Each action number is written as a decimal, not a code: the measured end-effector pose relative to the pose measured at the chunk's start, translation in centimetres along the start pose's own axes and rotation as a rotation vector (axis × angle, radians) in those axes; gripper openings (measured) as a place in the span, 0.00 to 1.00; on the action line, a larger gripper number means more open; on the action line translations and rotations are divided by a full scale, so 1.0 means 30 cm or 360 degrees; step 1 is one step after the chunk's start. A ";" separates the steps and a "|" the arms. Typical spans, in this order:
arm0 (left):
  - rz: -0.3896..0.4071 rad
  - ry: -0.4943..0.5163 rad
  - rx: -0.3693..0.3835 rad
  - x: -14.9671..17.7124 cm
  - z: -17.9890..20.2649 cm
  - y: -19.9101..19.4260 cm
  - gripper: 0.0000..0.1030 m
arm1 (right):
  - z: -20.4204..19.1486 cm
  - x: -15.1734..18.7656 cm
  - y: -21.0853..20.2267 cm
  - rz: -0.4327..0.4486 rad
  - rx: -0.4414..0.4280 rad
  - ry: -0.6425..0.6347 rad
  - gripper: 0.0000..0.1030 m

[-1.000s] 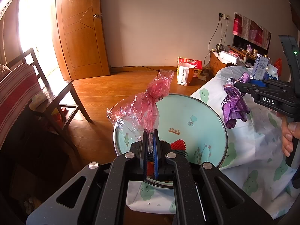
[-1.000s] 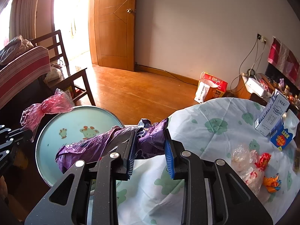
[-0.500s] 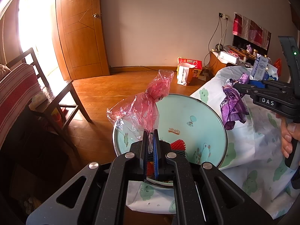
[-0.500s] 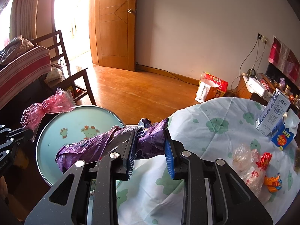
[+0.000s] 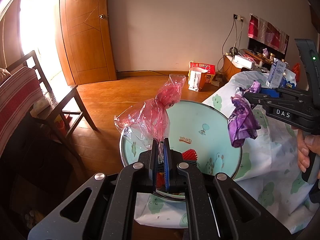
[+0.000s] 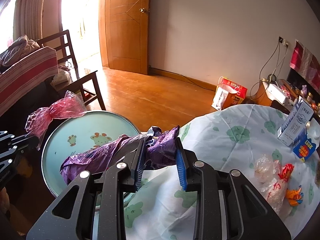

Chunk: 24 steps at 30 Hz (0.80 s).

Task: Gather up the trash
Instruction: 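Carry the pink bag and purple wrapper over the teal bin, then open both tools to drop the pink bag and purple wrapper into the bin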

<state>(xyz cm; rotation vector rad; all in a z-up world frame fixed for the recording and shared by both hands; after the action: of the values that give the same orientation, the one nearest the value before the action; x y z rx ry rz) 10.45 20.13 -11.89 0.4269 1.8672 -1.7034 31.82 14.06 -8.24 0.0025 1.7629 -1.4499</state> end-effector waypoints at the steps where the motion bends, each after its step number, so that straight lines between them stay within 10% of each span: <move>1: 0.0000 -0.0004 -0.0003 0.000 -0.001 0.000 0.08 | 0.001 0.001 0.000 -0.0002 -0.0011 -0.0005 0.33; 10: 0.0018 -0.0020 -0.0017 0.001 0.001 -0.002 0.51 | -0.019 0.021 0.009 -0.0008 -0.0035 -0.0010 0.56; 24: 0.0017 -0.0007 -0.0015 -0.003 0.018 0.003 0.62 | 0.049 0.076 -0.037 0.0003 0.0023 0.0000 0.62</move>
<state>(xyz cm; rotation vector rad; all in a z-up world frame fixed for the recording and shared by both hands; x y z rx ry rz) 10.68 19.62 -11.91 0.4286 1.8659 -1.6867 30.65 11.40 -8.65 0.0121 1.7518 -1.4613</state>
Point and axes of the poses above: each gripper's, at about its wrist camera, not at the fingertips, and y roughly the way its jaws point, z to its right, x to its underside, the point moved 3 cm from there along y, roughly the way its jaws point, and after that the axes turned 12 degrees about -z, right-handed, at the moved point
